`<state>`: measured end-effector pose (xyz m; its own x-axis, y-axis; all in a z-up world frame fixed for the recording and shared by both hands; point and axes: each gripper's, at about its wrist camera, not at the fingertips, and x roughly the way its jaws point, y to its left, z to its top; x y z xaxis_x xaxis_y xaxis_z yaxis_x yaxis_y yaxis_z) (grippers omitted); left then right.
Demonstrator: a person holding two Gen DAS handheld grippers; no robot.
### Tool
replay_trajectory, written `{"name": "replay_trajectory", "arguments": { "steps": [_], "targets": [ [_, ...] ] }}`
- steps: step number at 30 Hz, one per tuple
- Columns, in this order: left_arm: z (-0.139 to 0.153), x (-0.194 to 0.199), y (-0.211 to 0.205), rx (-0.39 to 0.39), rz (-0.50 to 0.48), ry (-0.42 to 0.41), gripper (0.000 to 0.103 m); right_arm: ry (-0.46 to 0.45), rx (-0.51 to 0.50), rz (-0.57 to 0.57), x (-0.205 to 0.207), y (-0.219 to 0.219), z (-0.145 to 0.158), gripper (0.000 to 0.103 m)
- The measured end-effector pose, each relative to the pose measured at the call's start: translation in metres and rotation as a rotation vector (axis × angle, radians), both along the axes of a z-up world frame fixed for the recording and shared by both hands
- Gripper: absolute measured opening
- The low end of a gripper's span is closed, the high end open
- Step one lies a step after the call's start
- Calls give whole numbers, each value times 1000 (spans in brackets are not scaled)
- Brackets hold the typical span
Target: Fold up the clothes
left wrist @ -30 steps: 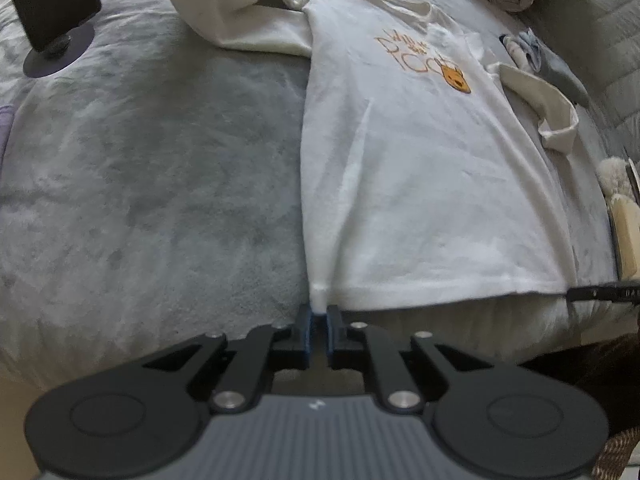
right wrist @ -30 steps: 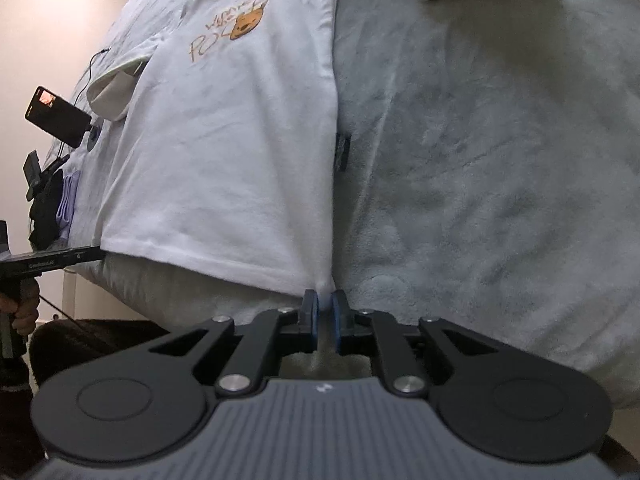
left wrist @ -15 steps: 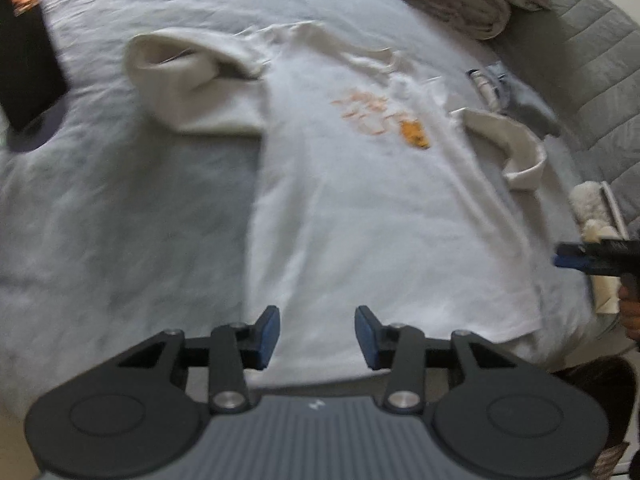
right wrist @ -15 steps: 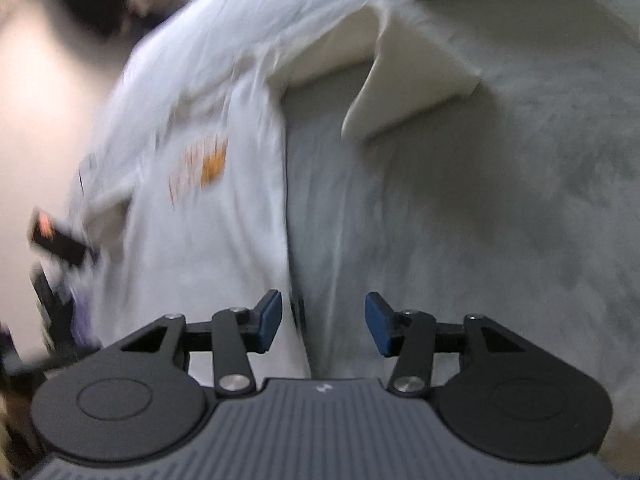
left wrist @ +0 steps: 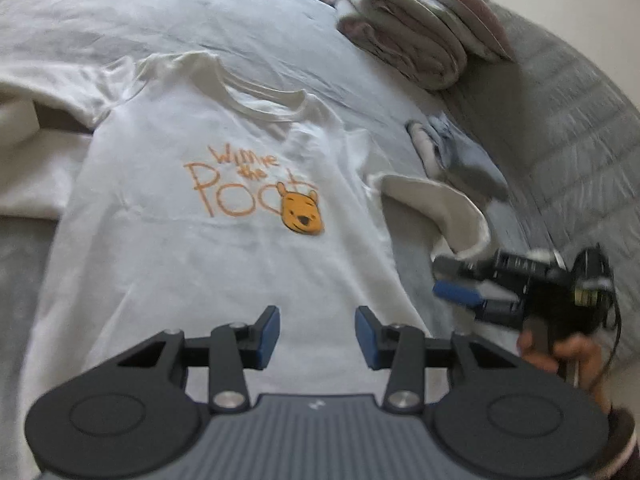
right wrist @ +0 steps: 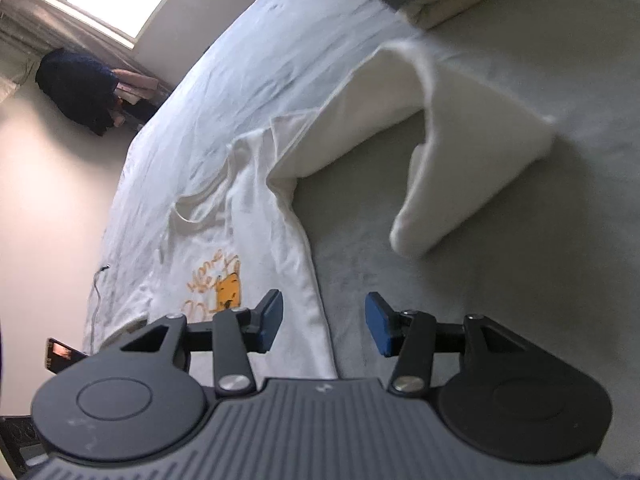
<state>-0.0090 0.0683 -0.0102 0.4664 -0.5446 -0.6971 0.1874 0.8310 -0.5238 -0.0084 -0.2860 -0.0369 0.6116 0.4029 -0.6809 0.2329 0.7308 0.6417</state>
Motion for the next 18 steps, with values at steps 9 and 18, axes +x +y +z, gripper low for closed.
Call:
{"name": "replay_trajectory", "arguments": {
  "steps": [9,18],
  "targets": [
    [-34,34,22,-10,117,42,42,-60,16,94,27,26,-27,9],
    [-36,34,34,-46,105,36,41,-68,-76,-21,20,8,-20,8]
  ]
}}
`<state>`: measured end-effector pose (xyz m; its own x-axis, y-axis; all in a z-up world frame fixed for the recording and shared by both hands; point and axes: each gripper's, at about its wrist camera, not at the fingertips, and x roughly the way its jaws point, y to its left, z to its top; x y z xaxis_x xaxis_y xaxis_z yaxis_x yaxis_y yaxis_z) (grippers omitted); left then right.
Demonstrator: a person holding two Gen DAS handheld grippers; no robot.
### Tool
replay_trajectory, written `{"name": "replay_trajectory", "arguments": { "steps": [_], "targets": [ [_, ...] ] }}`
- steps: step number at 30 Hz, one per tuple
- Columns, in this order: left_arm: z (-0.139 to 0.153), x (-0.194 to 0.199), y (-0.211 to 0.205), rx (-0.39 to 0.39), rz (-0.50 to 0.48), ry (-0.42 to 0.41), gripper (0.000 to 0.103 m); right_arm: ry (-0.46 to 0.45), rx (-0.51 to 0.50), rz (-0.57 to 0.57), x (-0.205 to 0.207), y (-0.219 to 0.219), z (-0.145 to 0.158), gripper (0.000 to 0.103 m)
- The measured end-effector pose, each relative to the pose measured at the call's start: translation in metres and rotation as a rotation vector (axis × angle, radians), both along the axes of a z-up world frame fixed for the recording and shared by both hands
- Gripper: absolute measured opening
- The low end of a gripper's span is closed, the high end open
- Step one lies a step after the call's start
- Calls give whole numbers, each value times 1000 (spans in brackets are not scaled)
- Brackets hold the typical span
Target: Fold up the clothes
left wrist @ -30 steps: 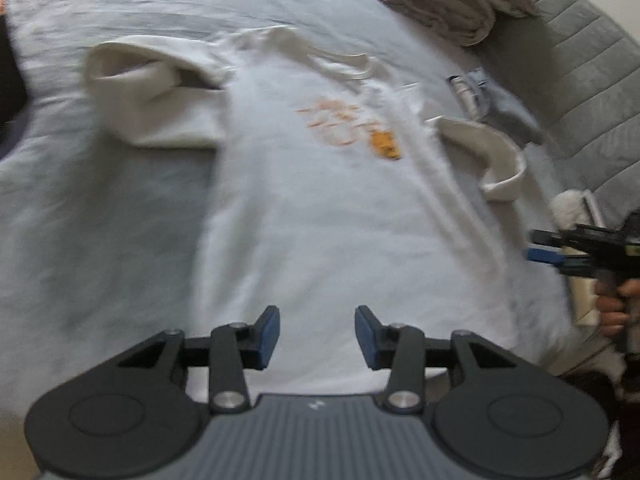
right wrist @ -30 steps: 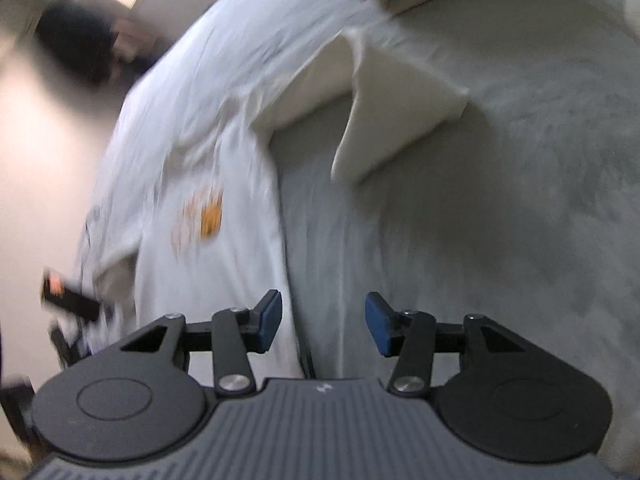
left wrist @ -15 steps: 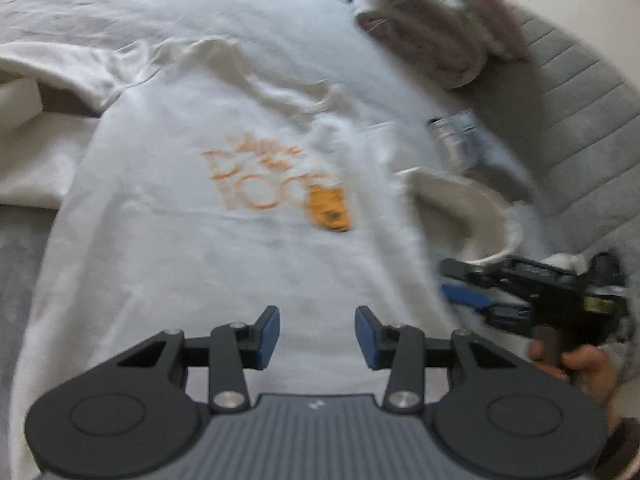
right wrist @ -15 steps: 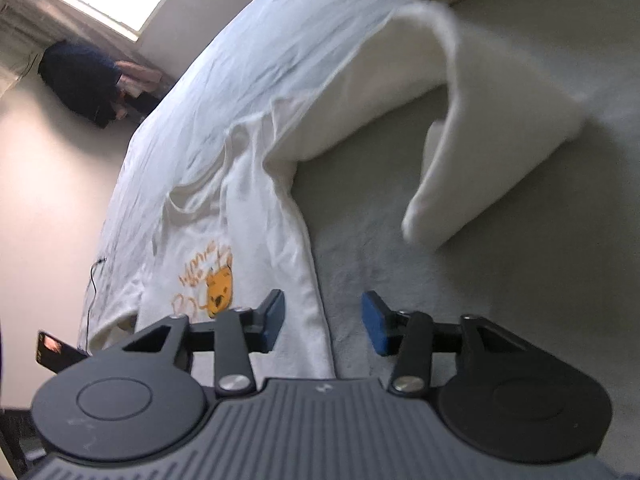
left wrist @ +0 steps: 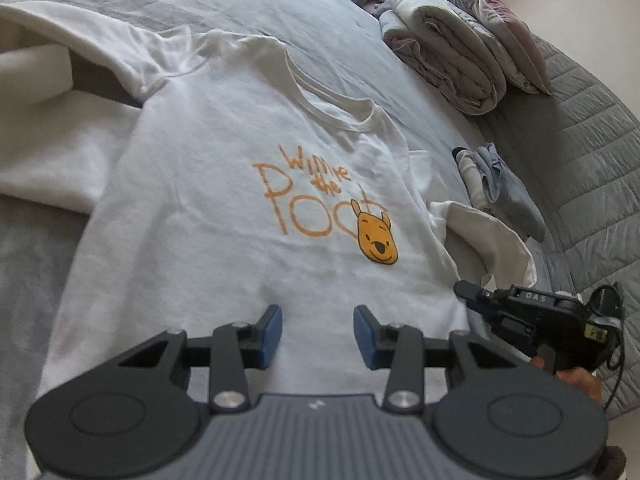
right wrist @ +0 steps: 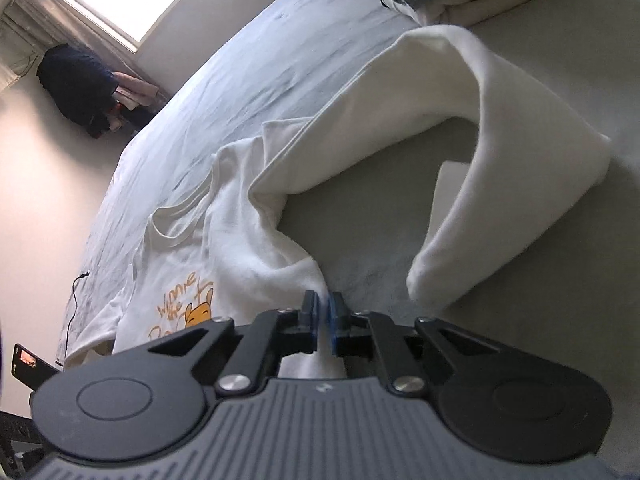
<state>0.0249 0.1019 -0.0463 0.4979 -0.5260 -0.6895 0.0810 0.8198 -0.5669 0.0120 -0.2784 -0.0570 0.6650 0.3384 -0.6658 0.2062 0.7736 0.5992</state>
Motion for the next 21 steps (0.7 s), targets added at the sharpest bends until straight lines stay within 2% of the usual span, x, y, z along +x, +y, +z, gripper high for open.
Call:
{"name": "replay_trajectory", "arguments": {
  "steps": [2,4,6,9,10,12,18,20,21],
  "targets": [
    [3,-1,8,9,26,-19,41,-5,-3,0,1,1,3,9],
    [6,-2,16,27,62,-34,41,-33,-19,-8,1,3,6,17],
    [5,-1,23,28,96,-35,41,-59,-9,-17,3,3,6,18],
    [1,1,30,19,133,-31,41,-92,23,-35,8,4,5,49],
    [0,1,30,16,140,-31,41,-103,24,-39,10,6,4,49],
    [1,2,28,23,146,-35,41,-107,7,-22,16,14,3,49],
    [2,8,19,55,149,-51,42,-104,-142,27,48,39,5,49],
    [2,9,17,66,150,-47,42,-111,-179,22,59,46,3,35],
    [1,10,16,72,151,-46,42,-113,-218,17,63,50,2,9]
  ]
}}
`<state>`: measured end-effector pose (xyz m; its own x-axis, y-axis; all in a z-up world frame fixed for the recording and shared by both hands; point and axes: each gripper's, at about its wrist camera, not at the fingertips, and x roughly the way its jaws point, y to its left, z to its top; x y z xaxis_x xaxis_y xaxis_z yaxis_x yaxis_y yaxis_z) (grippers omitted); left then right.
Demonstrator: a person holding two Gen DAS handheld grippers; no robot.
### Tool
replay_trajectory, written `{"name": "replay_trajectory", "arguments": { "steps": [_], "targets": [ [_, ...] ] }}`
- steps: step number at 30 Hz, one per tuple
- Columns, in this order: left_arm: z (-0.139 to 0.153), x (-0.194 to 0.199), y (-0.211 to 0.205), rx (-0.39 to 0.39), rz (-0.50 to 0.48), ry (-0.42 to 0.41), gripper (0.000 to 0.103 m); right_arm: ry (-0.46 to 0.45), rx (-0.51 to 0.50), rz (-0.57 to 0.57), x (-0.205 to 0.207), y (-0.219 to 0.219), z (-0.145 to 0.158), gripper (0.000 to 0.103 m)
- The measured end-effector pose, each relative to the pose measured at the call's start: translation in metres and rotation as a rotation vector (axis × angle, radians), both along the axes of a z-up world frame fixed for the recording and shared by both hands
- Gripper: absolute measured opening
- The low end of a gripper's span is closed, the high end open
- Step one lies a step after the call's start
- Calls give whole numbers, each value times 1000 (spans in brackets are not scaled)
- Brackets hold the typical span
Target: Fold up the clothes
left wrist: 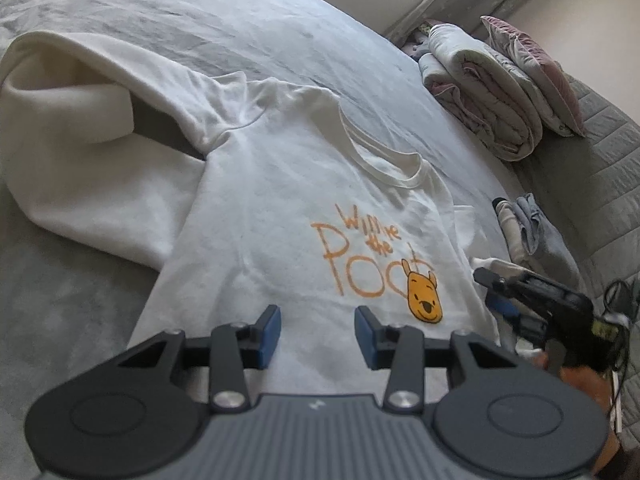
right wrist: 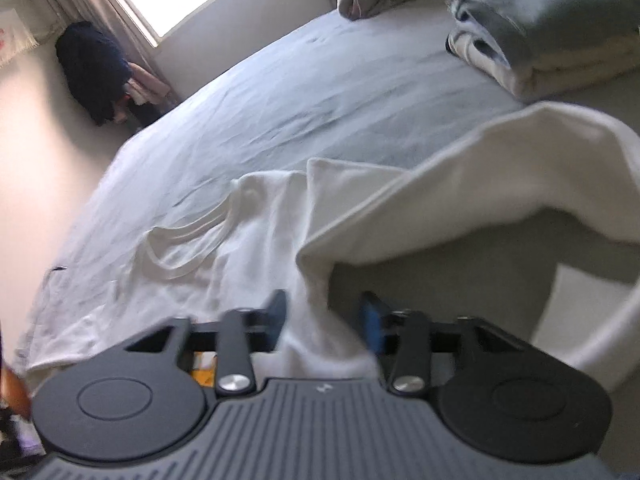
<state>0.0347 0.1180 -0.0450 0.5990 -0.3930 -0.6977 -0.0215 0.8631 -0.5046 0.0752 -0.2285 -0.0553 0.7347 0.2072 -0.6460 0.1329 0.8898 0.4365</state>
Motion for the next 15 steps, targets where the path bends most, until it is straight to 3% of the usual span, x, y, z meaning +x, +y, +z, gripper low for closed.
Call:
{"name": "replay_trajectory", "arguments": {
  "steps": [4,8,10,14,15],
  "targets": [
    [0,0,-4,35,-14,2,42,-69,-128,-97,5,0,3,8],
    [-1,1,-2,32,-18,11,42,-24,-137,-98,12,2,-10,10],
    [-1,2,0,17,-13,18,42,-25,-160,-80,10,6,-8,19],
    [0,2,1,1,3,32,42,-6,-152,-67,4,6,0,21],
    [0,2,0,3,5,33,43,-1,-145,-69,2,5,3,27]
  ]
}}
